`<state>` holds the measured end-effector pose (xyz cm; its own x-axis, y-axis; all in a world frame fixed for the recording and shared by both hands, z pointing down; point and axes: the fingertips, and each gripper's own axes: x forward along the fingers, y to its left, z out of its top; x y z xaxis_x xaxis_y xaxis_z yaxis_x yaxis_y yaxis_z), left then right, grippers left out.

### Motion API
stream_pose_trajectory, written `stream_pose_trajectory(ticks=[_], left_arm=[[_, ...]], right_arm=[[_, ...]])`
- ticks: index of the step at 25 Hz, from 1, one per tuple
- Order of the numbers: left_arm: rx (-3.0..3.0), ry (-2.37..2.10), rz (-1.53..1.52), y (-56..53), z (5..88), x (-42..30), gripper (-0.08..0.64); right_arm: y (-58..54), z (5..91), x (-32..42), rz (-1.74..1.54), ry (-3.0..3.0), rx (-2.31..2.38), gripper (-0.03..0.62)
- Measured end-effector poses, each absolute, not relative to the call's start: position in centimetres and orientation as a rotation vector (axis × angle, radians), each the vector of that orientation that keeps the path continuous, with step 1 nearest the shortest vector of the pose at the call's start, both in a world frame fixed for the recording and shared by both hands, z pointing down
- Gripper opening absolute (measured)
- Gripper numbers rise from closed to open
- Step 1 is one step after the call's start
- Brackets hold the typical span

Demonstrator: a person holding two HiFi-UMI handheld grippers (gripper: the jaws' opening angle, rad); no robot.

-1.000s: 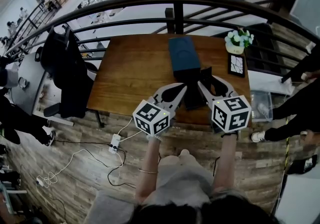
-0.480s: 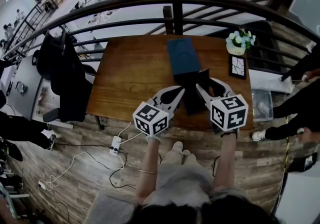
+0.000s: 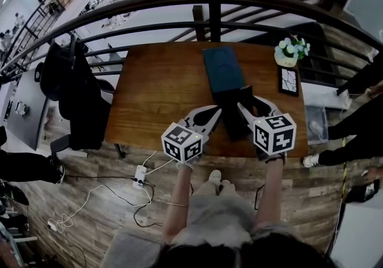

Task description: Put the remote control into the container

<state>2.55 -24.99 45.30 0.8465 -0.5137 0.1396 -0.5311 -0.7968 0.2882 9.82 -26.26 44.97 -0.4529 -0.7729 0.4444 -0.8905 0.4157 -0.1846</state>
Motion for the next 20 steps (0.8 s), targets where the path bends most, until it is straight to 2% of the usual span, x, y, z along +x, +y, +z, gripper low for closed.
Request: stream_pose_trajectory(ticks=[20], left_arm=[[2.567,-0.786,0.137,-28.1,50.4,2.4,0.003]], right_arm=[[-29.7,52.2,9.0,0.696,-2.244,1.289,0.196]])
